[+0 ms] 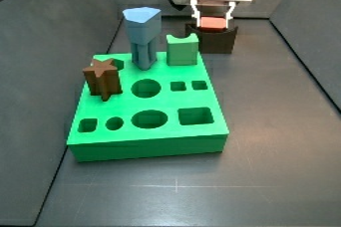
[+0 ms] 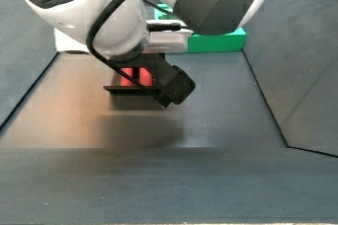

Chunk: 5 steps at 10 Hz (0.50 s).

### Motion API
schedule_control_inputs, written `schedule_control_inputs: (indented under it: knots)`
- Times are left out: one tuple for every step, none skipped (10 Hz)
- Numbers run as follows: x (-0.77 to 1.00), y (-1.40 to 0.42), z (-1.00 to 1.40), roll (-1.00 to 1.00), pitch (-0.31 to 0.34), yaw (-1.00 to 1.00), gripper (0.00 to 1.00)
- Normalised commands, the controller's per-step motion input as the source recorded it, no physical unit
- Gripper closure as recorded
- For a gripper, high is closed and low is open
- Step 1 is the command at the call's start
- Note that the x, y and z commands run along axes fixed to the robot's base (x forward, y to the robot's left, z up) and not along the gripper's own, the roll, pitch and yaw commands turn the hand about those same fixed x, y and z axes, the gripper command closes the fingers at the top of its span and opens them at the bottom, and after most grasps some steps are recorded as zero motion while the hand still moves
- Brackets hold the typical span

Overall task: Pick up the square-circle object. Move up. Rotate the square-circle object. Place the square-circle object on the fixture. Regrasp the square-circle object. Move to above the board. Insert the square-circle object.
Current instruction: Place the square-circle object on the fixture, then regrasp the square-circle object.

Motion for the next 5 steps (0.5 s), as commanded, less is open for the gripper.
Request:
schedule_control_inputs:
  knots:
    - [0.00, -0.50, -0.17, 0.00, 0.000, 0.00, 1.00]
    - [0.00, 0.00, 0.00, 0.00, 0.000, 0.00, 0.00]
    - [0.00, 0.00, 1.00, -0.02, 0.030, -0.03, 0.00]
    - [-0.01, 0.00, 1.00, -0.01, 0.036, -0.02, 0.00]
    - [-0.02, 0.00, 1.00, 0.01, 0.037, -0.01, 0.00]
